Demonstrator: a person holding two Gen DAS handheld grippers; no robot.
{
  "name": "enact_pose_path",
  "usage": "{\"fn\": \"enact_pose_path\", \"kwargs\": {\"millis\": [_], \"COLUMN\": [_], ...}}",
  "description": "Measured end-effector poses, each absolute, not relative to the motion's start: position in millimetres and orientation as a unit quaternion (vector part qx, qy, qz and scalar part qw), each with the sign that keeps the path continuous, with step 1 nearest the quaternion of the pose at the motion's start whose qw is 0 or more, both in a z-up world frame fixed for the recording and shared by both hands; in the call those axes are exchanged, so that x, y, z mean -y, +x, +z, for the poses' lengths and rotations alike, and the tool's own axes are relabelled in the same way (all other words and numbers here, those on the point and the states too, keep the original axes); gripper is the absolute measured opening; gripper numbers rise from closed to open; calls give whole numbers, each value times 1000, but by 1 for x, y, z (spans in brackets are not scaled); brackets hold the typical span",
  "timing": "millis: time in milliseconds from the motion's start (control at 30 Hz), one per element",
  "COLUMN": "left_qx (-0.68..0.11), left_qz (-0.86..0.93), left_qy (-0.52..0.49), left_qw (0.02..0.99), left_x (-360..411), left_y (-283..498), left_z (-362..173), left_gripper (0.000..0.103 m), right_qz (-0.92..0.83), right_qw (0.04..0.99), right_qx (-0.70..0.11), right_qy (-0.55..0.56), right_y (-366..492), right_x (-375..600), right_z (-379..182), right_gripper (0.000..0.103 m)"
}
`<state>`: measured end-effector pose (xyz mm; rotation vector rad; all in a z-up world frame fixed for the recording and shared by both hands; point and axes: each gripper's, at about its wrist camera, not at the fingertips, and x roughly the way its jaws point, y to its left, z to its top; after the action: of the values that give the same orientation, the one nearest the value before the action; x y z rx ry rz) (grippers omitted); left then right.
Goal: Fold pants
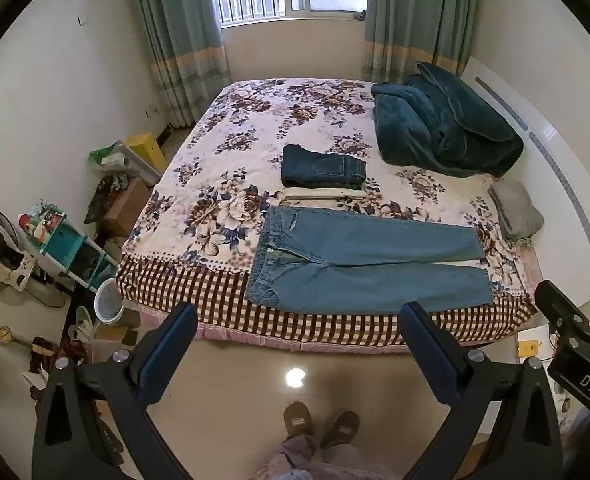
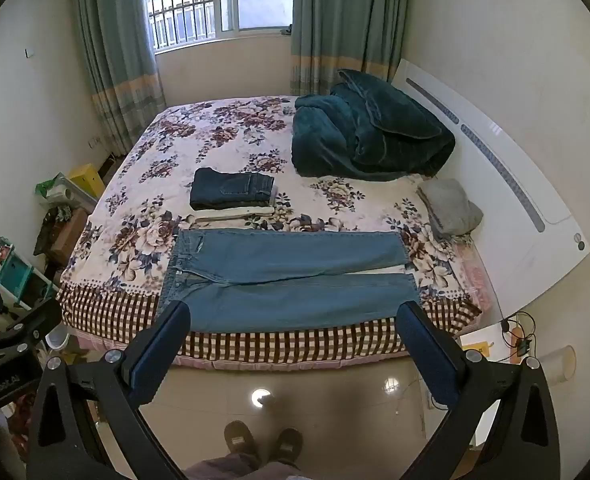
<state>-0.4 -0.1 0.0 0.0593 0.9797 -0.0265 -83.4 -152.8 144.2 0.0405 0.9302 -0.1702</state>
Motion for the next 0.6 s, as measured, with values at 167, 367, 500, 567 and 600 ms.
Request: {"fn": "enact_pose_path", "kwargs": {"millis": [167,367,500,567,600], "left_qx": [-470,-470,-472,-471,-470], "left_qz": [-13,-13,-12,-11,-11], "left_qy": [28,30,30,31,31], "left_qw": [882,882,881,882,882], "left_x": [-1,2,6,7,7], "left_y": [-1,-5,1,2,2], "left_z": [1,-4,0,1,4], "left_gripper": [103,103,103,103,103], "right_qz": [-83,-81,-82,-81,-81], "right_qw": [890,890,891,889,890], "right_qx": [-448,-449,-446,-449,-449], "right_qy": [17,21,19,21,20], "right_y": [-83,-84,-85,-84,-85], "right_x": [152,153,152,153,152], "right_z": [144,144,145,145,145], "right_gripper": [103,103,103,103,103]}}
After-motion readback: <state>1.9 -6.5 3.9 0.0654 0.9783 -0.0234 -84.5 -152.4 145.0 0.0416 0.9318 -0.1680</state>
